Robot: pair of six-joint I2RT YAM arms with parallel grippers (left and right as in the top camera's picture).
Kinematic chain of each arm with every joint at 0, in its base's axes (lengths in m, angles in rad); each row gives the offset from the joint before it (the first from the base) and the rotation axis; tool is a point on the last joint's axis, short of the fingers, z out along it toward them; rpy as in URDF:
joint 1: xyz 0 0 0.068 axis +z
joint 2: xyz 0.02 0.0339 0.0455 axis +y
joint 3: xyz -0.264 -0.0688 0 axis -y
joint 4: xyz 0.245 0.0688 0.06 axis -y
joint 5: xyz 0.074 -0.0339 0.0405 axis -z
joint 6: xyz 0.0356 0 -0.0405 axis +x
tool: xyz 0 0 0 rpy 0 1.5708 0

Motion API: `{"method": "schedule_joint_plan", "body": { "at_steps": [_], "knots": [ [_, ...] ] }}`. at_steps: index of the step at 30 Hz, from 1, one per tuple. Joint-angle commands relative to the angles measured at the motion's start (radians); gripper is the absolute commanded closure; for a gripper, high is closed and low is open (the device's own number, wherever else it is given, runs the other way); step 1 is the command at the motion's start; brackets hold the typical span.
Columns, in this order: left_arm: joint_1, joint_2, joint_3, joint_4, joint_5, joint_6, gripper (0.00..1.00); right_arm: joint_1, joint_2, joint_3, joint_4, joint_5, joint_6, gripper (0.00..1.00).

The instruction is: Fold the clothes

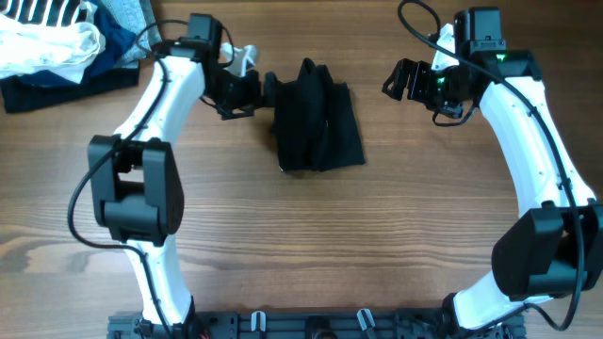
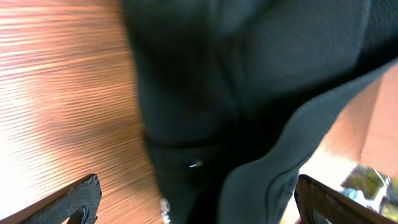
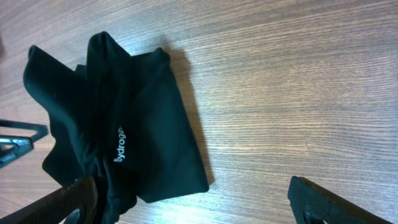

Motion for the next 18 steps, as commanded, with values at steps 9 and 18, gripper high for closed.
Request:
{"method": "schedule_joint_plan", "body": {
  "at_steps": [9,18],
  "knots": [
    [-0.13,0.01,0.008,0.01,0.06,0.053,0.01,0.003,-0.002,0.011,-0.001,-0.001,-0.021,0.01],
    [-0.177,0.011,0.008,0.043,0.06,0.053,0.41,0.003,-0.002,0.011,-0.003,-0.001,-0.043,0.0]
  ]
}}
